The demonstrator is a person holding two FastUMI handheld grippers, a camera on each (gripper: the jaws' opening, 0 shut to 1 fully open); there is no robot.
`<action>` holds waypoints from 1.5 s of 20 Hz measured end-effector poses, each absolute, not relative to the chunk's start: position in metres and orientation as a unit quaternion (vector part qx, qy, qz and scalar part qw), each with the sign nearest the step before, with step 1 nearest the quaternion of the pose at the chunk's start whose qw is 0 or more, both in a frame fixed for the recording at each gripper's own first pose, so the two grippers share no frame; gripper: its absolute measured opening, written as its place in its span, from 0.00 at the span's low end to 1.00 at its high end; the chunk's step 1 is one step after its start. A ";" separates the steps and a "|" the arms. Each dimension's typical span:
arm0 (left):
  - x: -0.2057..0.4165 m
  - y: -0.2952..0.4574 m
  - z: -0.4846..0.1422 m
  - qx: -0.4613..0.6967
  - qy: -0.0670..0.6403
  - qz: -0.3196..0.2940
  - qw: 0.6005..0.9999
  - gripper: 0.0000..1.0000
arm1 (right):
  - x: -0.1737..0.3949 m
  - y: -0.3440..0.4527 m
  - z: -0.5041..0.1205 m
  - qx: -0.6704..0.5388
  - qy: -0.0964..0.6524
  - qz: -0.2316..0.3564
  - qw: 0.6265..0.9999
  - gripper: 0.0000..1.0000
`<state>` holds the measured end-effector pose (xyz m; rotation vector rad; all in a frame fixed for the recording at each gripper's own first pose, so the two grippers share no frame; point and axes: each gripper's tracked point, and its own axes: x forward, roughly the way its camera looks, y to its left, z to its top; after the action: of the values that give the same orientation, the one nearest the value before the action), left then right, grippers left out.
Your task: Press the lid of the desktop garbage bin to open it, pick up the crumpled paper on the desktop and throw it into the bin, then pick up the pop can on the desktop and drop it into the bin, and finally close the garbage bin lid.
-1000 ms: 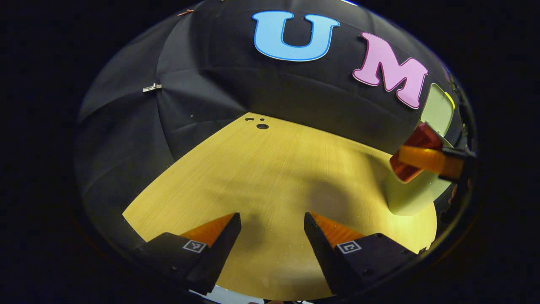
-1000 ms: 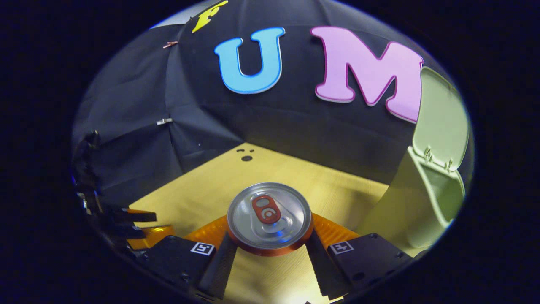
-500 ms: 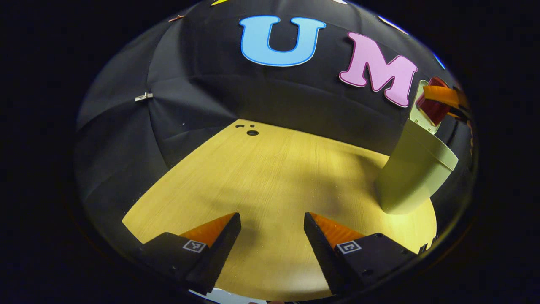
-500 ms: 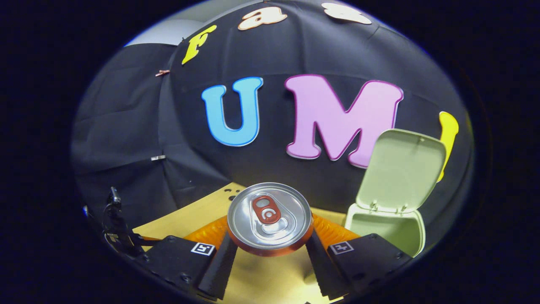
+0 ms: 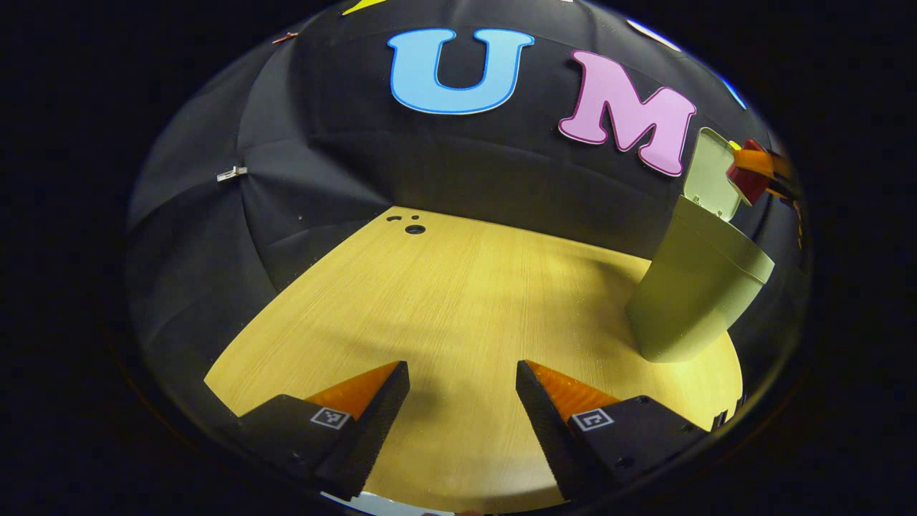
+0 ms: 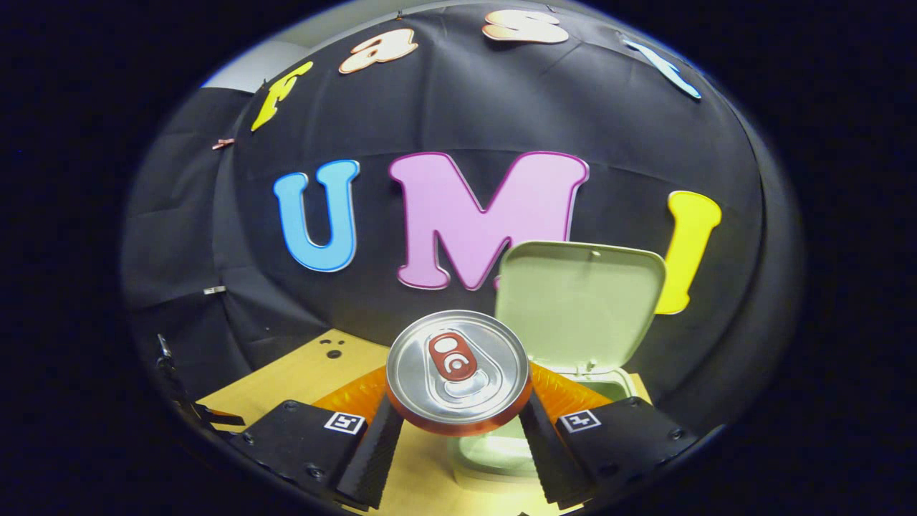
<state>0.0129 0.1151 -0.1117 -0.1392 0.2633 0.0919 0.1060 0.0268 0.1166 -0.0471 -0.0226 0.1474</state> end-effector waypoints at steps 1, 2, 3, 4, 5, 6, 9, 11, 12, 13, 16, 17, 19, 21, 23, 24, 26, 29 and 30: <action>0.014 0.112 -0.112 -0.067 0.132 0.044 0.988 0.96 | 0.109 0.015 0.113 -0.023 -0.011 0.061 0.998 0.83; 0.015 0.110 -0.113 -0.065 0.134 0.043 0.988 0.96 | 0.113 0.004 0.109 -0.025 -0.010 0.050 0.998 0.83; 0.015 0.107 -0.113 -0.063 0.136 0.040 0.988 0.96 | 0.118 -0.006 0.104 -0.028 -0.004 0.040 0.999 0.83; 0.015 0.103 -0.114 -0.060 0.138 0.037 0.988 0.96 | 0.122 -0.013 0.099 -0.028 0.003 0.032 0.999 0.83; 0.015 0.100 -0.115 -0.057 0.140 0.035 0.988 0.96 | 0.126 -0.019 0.094 -0.026 0.007 0.025 0.999 0.83; 0.014 0.098 -0.116 -0.055 0.142 0.034 0.988 0.96 | 0.130 -0.024 0.090 -0.024 0.012 0.019 0.999 0.83; 0.011 0.090 -0.116 -0.056 0.146 0.031 0.987 0.96 | 0.137 -0.032 0.075 -0.024 0.028 0.009 0.999 0.85; 0.009 0.089 -0.116 -0.056 0.148 0.035 0.987 0.96 | 0.140 -0.035 0.075 -0.022 0.028 0.005 0.999 0.86; 0.009 0.089 -0.116 -0.055 0.147 0.038 0.987 0.96 | 0.142 -0.035 0.078 -0.020 0.025 0.003 0.999 0.86; 0.008 0.089 -0.116 -0.055 0.148 0.039 0.987 0.96 | 0.143 -0.035 0.081 -0.015 0.021 0.003 1.000 0.89; 0.006 0.089 -0.116 -0.057 0.148 0.043 0.986 0.96 | 0.142 -0.032 0.101 -0.002 0.002 0.006 1.000 0.98; 0.005 0.090 -0.116 -0.058 0.148 0.044 0.986 0.96 | 0.141 -0.033 0.112 -0.005 -0.008 0.006 1.000 0.98; 0.005 0.092 -0.117 -0.061 0.150 0.046 0.986 0.96 | 0.141 -0.032 0.138 -0.014 -0.029 0.006 0.999 0.98; 0.005 0.094 -0.118 -0.067 0.150 0.049 0.985 0.96 | 0.141 -0.036 0.168 -0.020 -0.050 0.000 0.999 0.98; 0.005 0.094 -0.119 -0.073 0.151 0.051 0.984 0.96 | 0.143 -0.041 0.201 -0.017 -0.073 -0.008 0.997 0.98; 0.005 0.095 -0.120 -0.075 0.152 0.053 0.984 0.96 | 0.145 -0.043 0.214 -0.014 -0.082 -0.012 0.996 0.98; 0.003 0.095 -0.121 -0.078 0.151 0.055 0.984 0.96 | 0.152 -0.053 0.236 -0.011 -0.095 -0.028 0.995 0.97; -0.001 0.100 -0.124 -0.084 0.150 0.061 0.983 0.96 | 0.166 -0.067 0.252 -0.006 -0.095 -0.047 0.994 0.98; -0.003 0.101 -0.126 -0.087 0.151 0.062 0.983 0.96 | 0.170 -0.070 0.255 0.000 -0.094 -0.052 0.994 0.97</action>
<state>-0.0030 0.1007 -0.1259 -0.1743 0.3044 0.1248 0.1701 -0.0704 0.2548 -0.0008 -0.1875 -0.1033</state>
